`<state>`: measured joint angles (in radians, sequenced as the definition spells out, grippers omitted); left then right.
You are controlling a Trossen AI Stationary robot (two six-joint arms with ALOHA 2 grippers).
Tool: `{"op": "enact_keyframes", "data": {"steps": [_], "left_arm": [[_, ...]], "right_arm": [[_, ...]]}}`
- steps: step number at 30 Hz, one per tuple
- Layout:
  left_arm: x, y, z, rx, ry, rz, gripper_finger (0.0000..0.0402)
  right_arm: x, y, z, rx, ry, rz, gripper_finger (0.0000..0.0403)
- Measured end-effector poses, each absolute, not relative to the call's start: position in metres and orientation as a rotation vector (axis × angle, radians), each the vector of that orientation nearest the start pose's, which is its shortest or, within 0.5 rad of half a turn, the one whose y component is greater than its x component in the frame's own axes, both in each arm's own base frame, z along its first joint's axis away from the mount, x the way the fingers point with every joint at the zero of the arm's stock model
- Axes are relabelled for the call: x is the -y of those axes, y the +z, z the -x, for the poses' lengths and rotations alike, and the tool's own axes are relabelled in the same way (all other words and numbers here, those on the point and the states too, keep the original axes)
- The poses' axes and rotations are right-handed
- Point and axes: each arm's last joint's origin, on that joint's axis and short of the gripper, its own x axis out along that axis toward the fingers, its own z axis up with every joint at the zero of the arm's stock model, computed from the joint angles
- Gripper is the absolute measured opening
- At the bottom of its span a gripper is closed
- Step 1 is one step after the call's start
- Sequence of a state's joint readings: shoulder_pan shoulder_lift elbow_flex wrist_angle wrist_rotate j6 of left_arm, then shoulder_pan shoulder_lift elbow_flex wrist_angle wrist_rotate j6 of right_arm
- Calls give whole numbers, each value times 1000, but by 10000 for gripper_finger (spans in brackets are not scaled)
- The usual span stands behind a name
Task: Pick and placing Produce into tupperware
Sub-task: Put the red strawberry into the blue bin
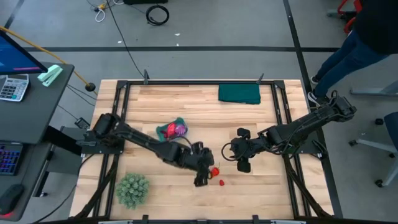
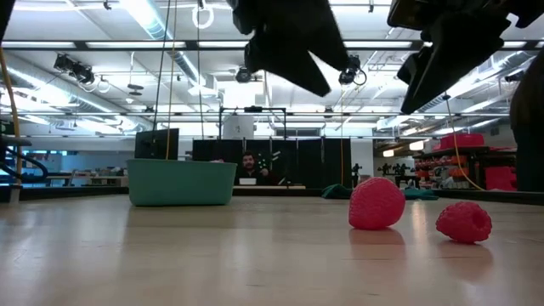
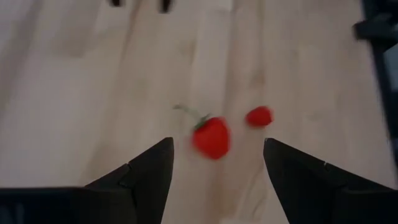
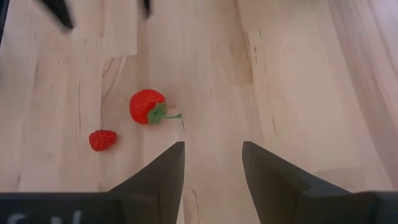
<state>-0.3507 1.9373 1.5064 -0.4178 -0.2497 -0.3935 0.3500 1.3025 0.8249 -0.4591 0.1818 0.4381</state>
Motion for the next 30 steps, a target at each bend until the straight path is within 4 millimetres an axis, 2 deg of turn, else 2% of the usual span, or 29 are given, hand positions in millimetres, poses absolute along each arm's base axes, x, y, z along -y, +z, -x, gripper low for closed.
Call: {"op": "enact_keyframes", "data": {"steps": [5,9,16,21,26,30], "left_arm": [[145,203,-400,-644,91,206,252],[133,187,-398,-579,151,278,248],[114,160,-389,-576,225,397,247],[116,159,-388,-471,189,450,247],[117,161,-390,-438,178,463,245],[118,147,-402,-421,179,468,245]], "right_arm": [[-81,221,-238,-920,-62,-191,170],[-81,221,-238,-917,-70,-195,170],[-80,222,-239,-893,-109,-178,170],[-80,222,-239,-891,-109,-178,170],[-80,222,-239,-891,-109,-177,170],[-80,222,-240,-890,-109,-177,170]]}}
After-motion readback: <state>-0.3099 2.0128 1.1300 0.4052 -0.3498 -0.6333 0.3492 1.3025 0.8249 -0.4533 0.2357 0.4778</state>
